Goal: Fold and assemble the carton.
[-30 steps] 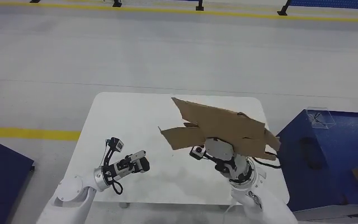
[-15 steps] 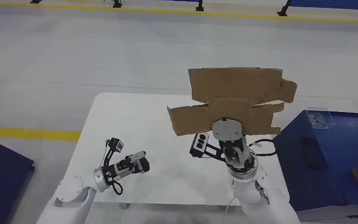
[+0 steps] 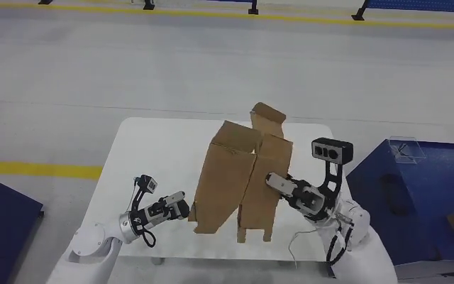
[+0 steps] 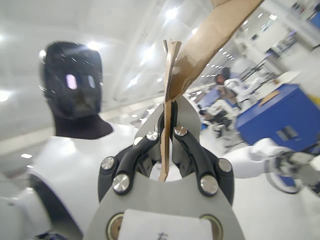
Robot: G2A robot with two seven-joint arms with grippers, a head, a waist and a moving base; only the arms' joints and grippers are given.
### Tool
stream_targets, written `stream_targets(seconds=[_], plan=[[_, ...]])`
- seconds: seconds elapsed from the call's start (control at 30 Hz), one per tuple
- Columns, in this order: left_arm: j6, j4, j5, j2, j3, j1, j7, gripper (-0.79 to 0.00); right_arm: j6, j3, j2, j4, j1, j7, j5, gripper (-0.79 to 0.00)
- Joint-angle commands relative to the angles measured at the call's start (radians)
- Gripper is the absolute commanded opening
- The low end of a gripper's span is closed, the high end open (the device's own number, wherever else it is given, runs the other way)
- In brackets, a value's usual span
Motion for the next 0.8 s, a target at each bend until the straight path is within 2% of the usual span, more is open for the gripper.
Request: stream_targets(seconds=[0.0,0.07,0.1,0.47,0.5,0.57,0.7,0.77], plan=[[0.000,0.000,0.000,0.000,0.000,0.000,0.000,0.000,-0.068,0.028,-0.003,0.000,0.000,-0.093,-0.256,-0.785],[0.000,0.000,0.000,0.000,0.000,0.000,0.000,0.000,-0.074,0.023,-0.009,0.006,-0.016,-0.177,-0.349,-0.785],[0.000,0.000,0.000,0.000,0.000,0.000,0.000,0.000,-0.066,0.009,-0.011,0.005,-0.025,-0.203,-0.332,-0.785],[0.000,0.000,0.000,0.000,0.000,0.000,0.000,0.000,-0.066,0.009,-0.011,0.005,-0.025,-0.203,-0.332,-0.785],[0.000,0.000,0.000,0.000,0.000,0.000,0.000,0.000,-0.068,0.021,-0.010,0.000,-0.021,-0.202,-0.376,-0.785],[0.000,0.000,0.000,0.000,0.000,0.000,0.000,0.000,-0.089,0.060,-0.009,-0.028,-0.024,-0.246,-0.585,-0.785],[0.000,0.000,0.000,0.000,0.000,0.000,0.000,0.000,-0.110,0.109,-0.025,-0.110,-0.044,-0.511,-0.951,-0.785],[0.000,0.000,0.000,0.000,0.000,0.000,0.000,0.000,-0.097,0.153,-0.034,-0.169,-0.039,-0.691,-1.253,-0.785]])
